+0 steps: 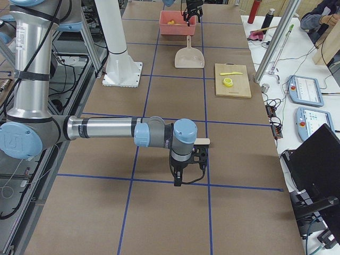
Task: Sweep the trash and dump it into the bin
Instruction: 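Release the dustpan handle and raise the left gripper away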
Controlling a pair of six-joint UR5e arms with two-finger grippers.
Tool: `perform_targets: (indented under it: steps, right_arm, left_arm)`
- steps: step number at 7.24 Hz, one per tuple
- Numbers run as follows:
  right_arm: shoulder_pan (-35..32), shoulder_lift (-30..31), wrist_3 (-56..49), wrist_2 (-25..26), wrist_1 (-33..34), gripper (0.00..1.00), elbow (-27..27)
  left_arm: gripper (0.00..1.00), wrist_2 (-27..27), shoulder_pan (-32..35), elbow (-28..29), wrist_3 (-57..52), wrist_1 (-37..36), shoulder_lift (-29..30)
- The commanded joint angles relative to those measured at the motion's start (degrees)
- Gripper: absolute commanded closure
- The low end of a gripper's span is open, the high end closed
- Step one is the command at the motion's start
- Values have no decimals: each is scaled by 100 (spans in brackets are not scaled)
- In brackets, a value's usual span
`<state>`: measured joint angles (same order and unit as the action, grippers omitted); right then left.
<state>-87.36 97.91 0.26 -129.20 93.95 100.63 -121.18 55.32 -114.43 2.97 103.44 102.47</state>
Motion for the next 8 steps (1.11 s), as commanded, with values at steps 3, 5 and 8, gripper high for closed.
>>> perform_targets:
  steps: [3,5,8]
  right_arm:
    - [0,0,0,0,0,0,0]
    - [0,0,0,0,0,0,0]
    - [0,0,0,0,0,0,0]
  left_arm:
    - [2,-603,1931,314,943,-2525,-43]
    - [2,-1851,2964,1132,899,-2513,-687]
    - [2,-1010,3346,1823,890,-2313,-808]
